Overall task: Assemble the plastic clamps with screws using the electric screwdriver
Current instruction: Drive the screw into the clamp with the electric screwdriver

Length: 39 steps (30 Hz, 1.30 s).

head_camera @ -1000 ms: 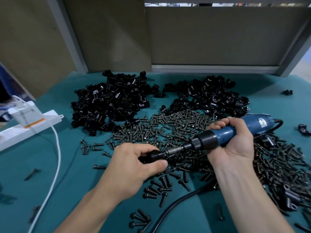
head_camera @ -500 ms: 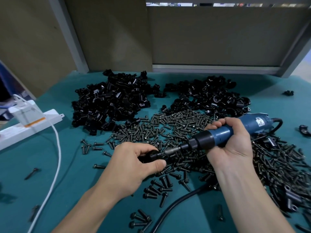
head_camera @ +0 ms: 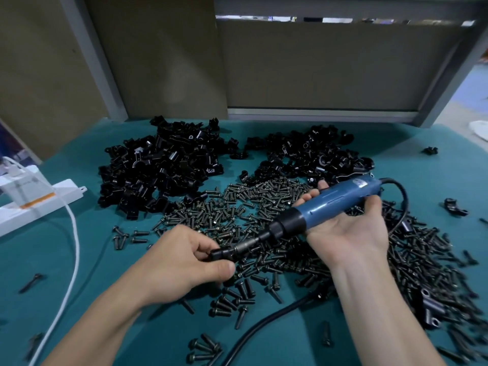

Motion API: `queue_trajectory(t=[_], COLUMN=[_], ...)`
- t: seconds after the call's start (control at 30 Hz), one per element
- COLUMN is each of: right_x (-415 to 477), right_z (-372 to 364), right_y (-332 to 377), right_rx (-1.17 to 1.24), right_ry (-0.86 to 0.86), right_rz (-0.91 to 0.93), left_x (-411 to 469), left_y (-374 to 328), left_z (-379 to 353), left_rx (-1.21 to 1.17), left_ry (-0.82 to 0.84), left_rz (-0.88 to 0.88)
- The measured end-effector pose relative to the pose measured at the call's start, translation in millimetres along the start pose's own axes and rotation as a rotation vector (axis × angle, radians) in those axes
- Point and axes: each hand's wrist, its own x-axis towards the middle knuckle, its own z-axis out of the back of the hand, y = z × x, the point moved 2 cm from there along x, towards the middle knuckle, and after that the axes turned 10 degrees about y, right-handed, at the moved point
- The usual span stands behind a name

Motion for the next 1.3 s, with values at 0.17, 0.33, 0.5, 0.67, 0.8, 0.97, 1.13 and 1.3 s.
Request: queue_trajectory(t=[0.17, 0.33, 0.5, 0.67, 0.8, 0.97, 1.13, 1.3], right_x=[-0.2, 0.5, 4.7, 3.4, 3.3, 5.8, 5.0, 4.1], right_z=[2.3, 4.0, 7.3, 5.3, -4.4, -9.2, -9.1, -6.0], right_y=[0.0, 2.8, -1.2, -4.3, -5.7, -5.1, -6.4, -7.9], right_rx=[0.059, 0.087, 0.050, 0.019, -0.095, -0.078, -0.050, 0.000], right_ry=[0.009, 0.073, 0.070, 0.138, 0.234, 0.173, 0.192, 0.259], right_rz=[-0.054, -0.023, -0.028, -0.014, -0.009, 0.093, 0.161, 0.168], left_x=[-3.0, -3.0, -1.4, -0.5, 0.4, 0.7, -1.7, -0.9], left_y=[-4.7, -5.2, -1.0, 1.0, -0.5, -2.5, -4.8, -4.9], left_z=[-0.9, 2.4, 1.5, 1.6, -3.1, -17.1, -19.6, -18.2], left_rx=[-0.085, -0.099, -0.099, -0.084, -0.097, -0.002, -0.045, -0.071], left_ry=[0.216, 0.152, 0.122, 0.102, 0.002, -0.179, -0.213, -0.152], left_rz=[0.030, 0.000, 0.039, 0.040, 0.012, -0.050, -0.073, -0.046])
